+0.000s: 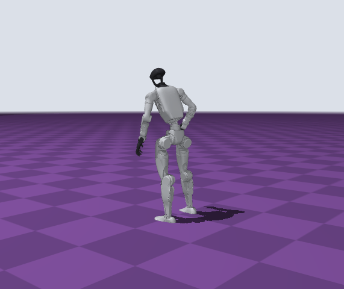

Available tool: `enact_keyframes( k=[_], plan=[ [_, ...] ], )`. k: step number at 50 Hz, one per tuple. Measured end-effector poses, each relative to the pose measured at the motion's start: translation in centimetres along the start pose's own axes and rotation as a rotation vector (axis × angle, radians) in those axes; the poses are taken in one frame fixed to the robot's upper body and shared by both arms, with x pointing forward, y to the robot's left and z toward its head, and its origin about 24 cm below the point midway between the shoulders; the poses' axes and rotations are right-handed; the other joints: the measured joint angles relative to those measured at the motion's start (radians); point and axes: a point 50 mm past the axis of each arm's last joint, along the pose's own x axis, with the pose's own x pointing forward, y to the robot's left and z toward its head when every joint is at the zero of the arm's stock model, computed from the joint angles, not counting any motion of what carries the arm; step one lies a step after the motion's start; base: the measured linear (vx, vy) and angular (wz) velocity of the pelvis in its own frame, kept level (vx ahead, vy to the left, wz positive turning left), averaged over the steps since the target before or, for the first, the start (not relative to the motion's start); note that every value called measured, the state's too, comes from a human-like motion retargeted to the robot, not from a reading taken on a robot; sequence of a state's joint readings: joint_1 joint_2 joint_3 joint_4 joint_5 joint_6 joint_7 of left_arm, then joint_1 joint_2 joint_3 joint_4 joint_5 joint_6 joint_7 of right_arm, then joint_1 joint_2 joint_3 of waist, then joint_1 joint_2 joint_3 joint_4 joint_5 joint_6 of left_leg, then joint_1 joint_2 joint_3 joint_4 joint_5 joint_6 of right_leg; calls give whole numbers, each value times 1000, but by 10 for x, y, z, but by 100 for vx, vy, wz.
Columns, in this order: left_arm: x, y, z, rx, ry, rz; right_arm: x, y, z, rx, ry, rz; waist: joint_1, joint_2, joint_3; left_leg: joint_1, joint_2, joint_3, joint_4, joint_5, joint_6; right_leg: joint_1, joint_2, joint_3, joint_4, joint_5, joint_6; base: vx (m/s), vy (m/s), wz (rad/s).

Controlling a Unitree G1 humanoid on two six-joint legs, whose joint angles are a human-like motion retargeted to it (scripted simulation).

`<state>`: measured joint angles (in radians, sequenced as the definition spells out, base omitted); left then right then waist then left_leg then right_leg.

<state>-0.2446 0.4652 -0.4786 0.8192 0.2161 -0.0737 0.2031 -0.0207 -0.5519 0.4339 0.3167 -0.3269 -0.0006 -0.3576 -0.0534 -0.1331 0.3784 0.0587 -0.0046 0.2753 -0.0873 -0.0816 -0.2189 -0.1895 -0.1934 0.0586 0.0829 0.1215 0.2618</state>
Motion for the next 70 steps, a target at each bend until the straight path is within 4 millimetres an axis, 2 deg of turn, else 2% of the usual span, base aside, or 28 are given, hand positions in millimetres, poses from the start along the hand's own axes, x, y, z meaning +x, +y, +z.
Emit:
enact_keyframes(
  k=[3, 5, 8, 10, 15, 18, 21, 23, 24, 27, 29, 33, 35, 36, 38, 40, 43, 46, 48, 52, 57, 61, 63, 65, 66, 67, 68, 70],
  plan=[
    [8, -5, 19, 147, -77, -37, 11, -5, 10, -109, -75, 7, 1, 18, -23, -17, -1, -6, 62, -43, 23, 0, -25, -47, 53, -42, 0, 2, 6, 30],
    [17, 7, 42, 161, -141, 18, 27, -19, 24, -190, -132, -44, 13, 31, -27, -8, -10, -16, 10, -4, 16, -15, -31, -42, 59, -40, 0, 0, 1, 10],
    [19, 16, 66, 166, -239, 57, 38, -30, 41, -260, -208, -93, 14, 42, -33, -26, -2, -25, 66, -30, 17, -18, -43, -44, 114, -77, -5, 1, -3, 31],
    [22, 33, 90, 129, -314, 123, 51, -45, 56, -326, -260, -152, 22, 57, -32, -24, -2, -37, 14, 0, 24, -32, -42, -33, 118, -80, -14, -2, -7, 29],
    [20, 53, 133, 121, -465, 178, 66, -62, 76, -482, -341, -184, 39, 74, -25, -51, 5, -68, 1, 16, 23, -34, -58, -42, 130, -70, -18, -2, -12, 39],
    [21, 62, 154, 125, -526, 187, 75, -69, 80, -567, -350, -187, 56, 79, -2, -82, 7, -92, 0, 27, 20, -32, -70, -83, 103, -67, -19, -5, -19, 42],
    [25, 76, 180, 112, -570, 193, 90, -80, 83, -632, -320, -197, 79, 85, 50, -129, 11, -122, 0, 47, 18, -45, -68, -114, 66, -57, -24, -11, -23, 38],
    [27, 77, 189, 125, -582, 164, 96, -78, 82, -645, -289, -171, 88, 87, 88, -180, 20, -134, 59, 22, 26, -65, -65, -137, 77, -63, -27, -16, -25, 31],
    [28, 86, 198, 104, -593, 176, 103, -82, 87, -655, -280, -182, 95, 85, 107, -210, 22, -143, 45, 48, 24, -95, -59, -134, 62, -42, -29, -25, -26, 6],
    [27, 122, 232, 54, -650, 246, 127, -100, 122, -695, -272, -218, 110, 58, 142, -379, 25, -173, 5, 141, 28, -262, -42, -118, 10, 40, -31, -33, -28, 4],
    [22, 136, 260, 64, -712, 280, 137, -119, 148, -735, -296, -240, 112, 47, 142, -543, 27, -197, 24, 181, 30, -401, -35, -119, -17, 93, -18, -35, -27, 30],
    [16, 165, 273, 123, -720, 397, 142, -149, 196, -942, -396, -386, 47, 51, 142, -809, 35, -268, 128, 215, 33, -587, -15, -142, -45, 166, -22, -27, -23, 42],
    [10, 187, 285, 196, -721, 486, 141, -170, 231, -1078, -443, -481, 7, 58, 142, -944, 41, -306, 151, 244, 25, -695, -1, -156, -60, 204, -22, -21, -18, 49],
    [9, 196, 288, 319, -701, 504, 140, -179, 245, -1095, -458, -502, -10, 71, 142, -1060, 50, -325, 274, 203, -13, -774, 6, -187, 16, 169, -9, -15, -17, 55],
    [3, 220, 298, 498, -655, 570, 136, -202, 270, -1126, -464, -546, -33, 75, 142, -1213, 53, -338, 353, 197, -42, -908, 17, -207, 70, 164, 0, -13, -10, 36],
    [-13, 259, 309, 563, -605, 697, 127, -227, 299, -1105, -447, -633, -65, 55, 142, -1284, 53, -379, 254, 272, -43, -999, 21, -207, 26, 210, -1, -10, -3, 32],
    [-38, 308, 317, 636, -493, 809, 111, -253, 336, -997, -468, -699, -99, 33, 142, -1457, 37, -320, 349, 262, -43, -1183, 26, -197, 106, 211, 0, -7, 6, 11],
    [-74, 340, 341, 614, -524, 908, 89, -280, 368, -974, -497, -783, -104, 13, 142, -1600, 37, -307, 387, 279, -43, -1328, 33, -209, 142, 231, 0, -5, 2, 26],
    [-89, 354, 344, 608, -518, 1002, 80, -288, 380, -998, -512, -839, -117, -12, 142, -1629, 41, -295, 379, 297, -43, -1375, 34, -198, 158, 238, 0, 4, -3, 24],
    [-89, 349, 349, 613, -549, 1063, 78, -288, 382, -1011, -524, -891, -114, -23, 142, -1629, 51, -277, 366, 323, -43, -1381, 40, -204, 144, 264, 0, 1, -1, 2],
    [-82, 343, 346, 638, -558, 1050, 82, -288, 373, -980, -513, -912, -111, 12, 142, -1629, 50, -263, 346, 334, -43, -1381, 37, -204, 125, 270, 0, 0, 0, 0],
    [-75, 331, 346, 657, -609, 968, 88, -285, 363, -1004, -506, -859, -101, 42, 142, -1629, 44, -256, 351, 328, -43, -1376, 31, -213, 126, 272, 0, -4, 5, -6],
    [-72, 325, 350, 613, -629, 968, 92, -285, 356, -1010, -494, -861, -87, 47, 142, -1623, 46, -245, 354, 323, -43, -1360, 37, -205, 97, 295, 0, -6, 7, -38],
    [-55, 308, 345, 615, -620, 897, 102, -276, 337, -993, -502, -800, -76, 57, 142, -1574, 41, -268, 379, 308, -43, -1297, 29, -224, 115, 278, 0, -4, 5, -39],
    [-47, 281, 355, 739, -685, 801, 100, -292, 290, -898, -508, -645, -6, 34, 142, -1553, 42, -299, 380, 313, -43, -1267, 20, -232, 118, 267, 0, 1, 3, -22],
    [-42, 264, 358, 743, -741, 761, 98, -294, 267, -859, -497, -584, 26, 29, 142, -1507, 43, -323, 348, 324, -43, -1222, 18, -231, 99, 270, 0, 4, 1, -35],
    [-42, 271, 353, 507, -763, 846, 113, -275, 291, -920, -449, -718, -19, 59, 142, -1408, 45, -332, 249, 349, -43, -1147, 27, -210, 35, 302, 0, 3, 5, -51],
    [-36, 268, 344, 372, -770, 856, 118, -260, 298, -921, -455, -750, -42, 72, 142, -1321, 40, -335, 225, 345, -43, -1070, 20, -199, 24, 304, 0, -2, 14, -43]
  ],
)
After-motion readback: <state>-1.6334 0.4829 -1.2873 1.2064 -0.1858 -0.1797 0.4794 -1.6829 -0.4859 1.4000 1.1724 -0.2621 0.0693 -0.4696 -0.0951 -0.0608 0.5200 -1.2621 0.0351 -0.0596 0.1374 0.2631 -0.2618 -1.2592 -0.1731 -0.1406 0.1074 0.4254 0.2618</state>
